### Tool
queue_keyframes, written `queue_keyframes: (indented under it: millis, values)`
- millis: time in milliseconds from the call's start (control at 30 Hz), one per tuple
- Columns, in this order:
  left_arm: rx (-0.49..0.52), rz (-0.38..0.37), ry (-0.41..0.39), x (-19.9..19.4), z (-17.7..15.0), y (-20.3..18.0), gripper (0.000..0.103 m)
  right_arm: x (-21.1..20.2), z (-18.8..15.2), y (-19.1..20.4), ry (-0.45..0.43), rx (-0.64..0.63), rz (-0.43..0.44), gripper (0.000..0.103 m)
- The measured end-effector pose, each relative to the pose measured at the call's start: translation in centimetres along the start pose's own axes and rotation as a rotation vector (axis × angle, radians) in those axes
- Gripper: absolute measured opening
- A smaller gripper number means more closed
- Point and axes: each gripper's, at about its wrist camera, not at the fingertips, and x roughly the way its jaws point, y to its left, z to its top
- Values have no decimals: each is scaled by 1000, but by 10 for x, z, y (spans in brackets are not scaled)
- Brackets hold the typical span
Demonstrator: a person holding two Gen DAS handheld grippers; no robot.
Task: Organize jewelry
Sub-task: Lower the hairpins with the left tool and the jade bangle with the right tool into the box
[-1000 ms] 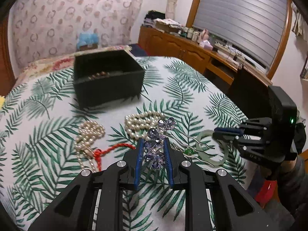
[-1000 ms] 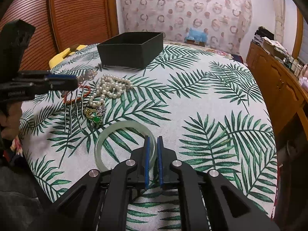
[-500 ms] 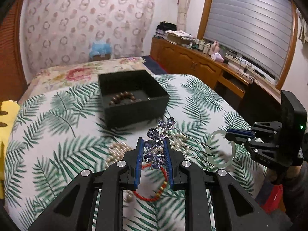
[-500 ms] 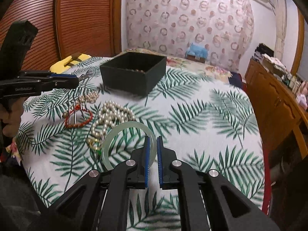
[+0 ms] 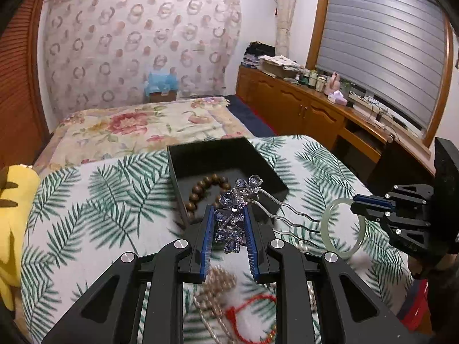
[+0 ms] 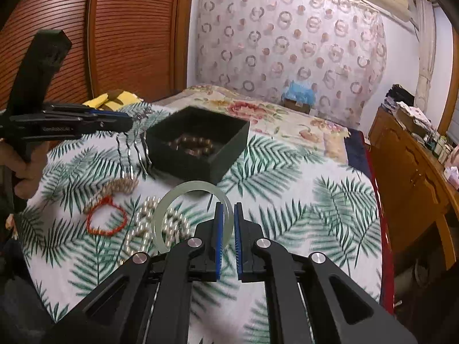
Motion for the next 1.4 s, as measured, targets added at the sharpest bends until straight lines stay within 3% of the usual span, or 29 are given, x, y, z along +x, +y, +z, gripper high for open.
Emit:
queue_keyframes:
  millis: [433, 867, 1067, 1200, 1400]
  values:
    - [15, 52, 39, 53, 38, 18, 19, 38, 63, -32, -86, 3, 15, 8]
    - [-2, 39, 56, 78, 37, 30, 20, 84, 86, -30, -49, -37, 43, 8]
    - [-22, 17, 24, 71, 39, 36, 20, 97, 90, -22, -24, -48, 42, 8]
    - [-22, 32, 4, 64, 40, 41, 32, 104, 92, -15, -12, -60, 45, 8]
    - [-47, 60, -20, 57, 41, 54, 39, 119, 98, -1, 13, -95, 47, 8]
